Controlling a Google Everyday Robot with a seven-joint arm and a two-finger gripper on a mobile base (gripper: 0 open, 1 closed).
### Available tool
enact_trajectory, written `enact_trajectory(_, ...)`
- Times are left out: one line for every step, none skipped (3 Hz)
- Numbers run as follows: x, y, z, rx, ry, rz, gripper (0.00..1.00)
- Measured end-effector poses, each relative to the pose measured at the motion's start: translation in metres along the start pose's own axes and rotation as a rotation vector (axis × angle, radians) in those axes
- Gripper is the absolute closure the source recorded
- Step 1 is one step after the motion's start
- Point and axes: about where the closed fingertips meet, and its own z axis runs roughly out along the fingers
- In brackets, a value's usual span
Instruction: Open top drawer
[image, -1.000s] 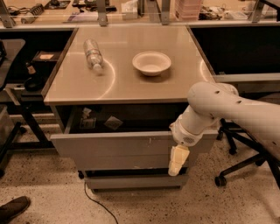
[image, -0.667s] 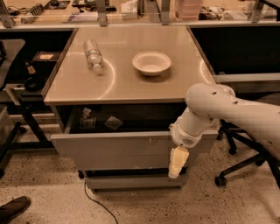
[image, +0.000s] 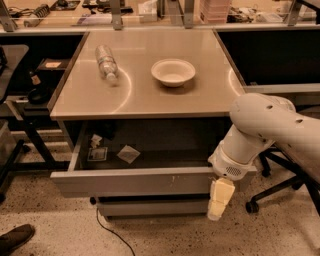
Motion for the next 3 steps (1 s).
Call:
enact_trajectory(-0.003,-0.004,0.003,-0.007,-0.005,-0.008,0.0)
enact_trajectory(-0.004,-0.011,0.021,-0.042,0.004,-0.019,0.0)
enact_trajectory(0.002,-0.006,0.032,-0.072,0.02,-0.019,0.0)
